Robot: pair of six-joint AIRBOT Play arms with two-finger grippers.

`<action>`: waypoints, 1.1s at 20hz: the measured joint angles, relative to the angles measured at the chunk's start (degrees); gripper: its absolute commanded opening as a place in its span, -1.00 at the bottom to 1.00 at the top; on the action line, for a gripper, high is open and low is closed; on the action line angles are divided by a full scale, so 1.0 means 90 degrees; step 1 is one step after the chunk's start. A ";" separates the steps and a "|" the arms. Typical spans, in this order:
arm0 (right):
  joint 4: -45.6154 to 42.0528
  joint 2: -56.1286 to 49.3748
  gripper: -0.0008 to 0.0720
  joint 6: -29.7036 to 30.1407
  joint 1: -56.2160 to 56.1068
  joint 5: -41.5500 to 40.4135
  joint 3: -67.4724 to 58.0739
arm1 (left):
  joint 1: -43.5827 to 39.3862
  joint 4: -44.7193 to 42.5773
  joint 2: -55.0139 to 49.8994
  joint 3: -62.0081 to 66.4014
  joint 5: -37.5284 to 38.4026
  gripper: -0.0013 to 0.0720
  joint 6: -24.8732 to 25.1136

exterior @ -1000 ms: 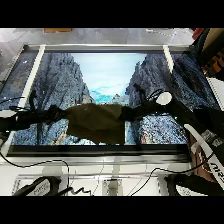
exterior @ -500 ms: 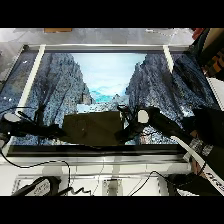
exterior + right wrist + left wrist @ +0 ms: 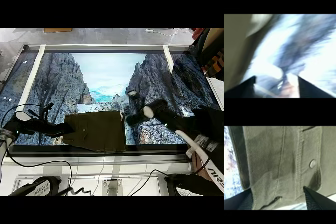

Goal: Fold the clothes and pants, and hang the long-sleeved shirts on hangers.

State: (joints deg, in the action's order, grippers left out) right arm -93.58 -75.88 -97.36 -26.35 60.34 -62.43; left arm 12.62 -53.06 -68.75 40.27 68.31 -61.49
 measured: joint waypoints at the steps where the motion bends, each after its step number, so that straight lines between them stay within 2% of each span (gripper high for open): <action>1: -0.0189 0.0000 -0.89 0.0039 0.0367 0.0027 -0.0112 | -0.0015 0.0000 -0.0002 0.0019 -0.0019 0.95 0.0002; 4: -0.0461 0.0000 -0.90 0.0231 0.1525 0.0321 -0.0294 | -0.0029 -0.0002 -0.0002 0.0044 -0.0061 0.95 0.0000; 6: -0.0240 -0.0005 -0.90 0.0534 0.2324 0.0627 -0.0260 | -0.0039 -0.0002 -0.0002 0.0053 -0.0085 0.95 0.0000; 7: 0.0175 -0.0005 -0.90 0.0908 0.2720 0.0782 -0.0155 | -0.0041 -0.0002 -0.0002 0.0056 -0.0085 0.95 0.0000; 9: 0.1661 -0.0005 -0.90 0.2152 0.3376 0.1110 0.0236 | -0.0041 0.0000 -0.0002 0.0056 -0.0087 0.95 0.0000; 10: 0.2647 -0.0005 -0.73 0.2934 0.3616 0.1304 0.0529 | -0.0041 -0.0002 -0.0002 0.0056 -0.0087 0.95 0.0000; 11: 0.3565 -0.0005 0.05 0.3575 0.3759 0.1413 0.0823 | -0.0041 -0.0002 -0.0002 0.0056 -0.0087 0.95 0.0000; 12: 0.4522 -0.0005 0.99 0.4150 0.3818 0.1392 0.1144 | -0.0041 -0.0002 -0.0002 0.0056 -0.0090 0.95 0.0000; 14: 0.5923 -0.0005 0.94 0.4857 0.3706 0.1049 0.1644 | -0.0041 -0.0002 -0.0005 0.0056 -0.0090 0.95 0.0000; 16: 0.6693 -0.0034 0.93 0.4949 0.3347 0.0216 0.1931 | -0.0041 0.0007 -0.0005 0.0056 -0.0090 0.95 0.0000; 19: 0.7130 -0.0187 0.91 0.4464 0.2633 -0.0862 0.2120 | -0.0041 0.0172 -0.0005 0.0056 -0.0090 0.95 -0.0002; 22: 0.7220 -0.0554 0.93 0.3876 0.2057 -0.1348 0.2178 | -0.0041 0.0464 -0.0005 0.0056 -0.0090 0.95 -0.0002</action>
State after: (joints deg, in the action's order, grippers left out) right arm -28.60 -80.86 -62.48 -7.84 48.21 -42.83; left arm 12.25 -48.88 -68.79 40.77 67.51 -61.52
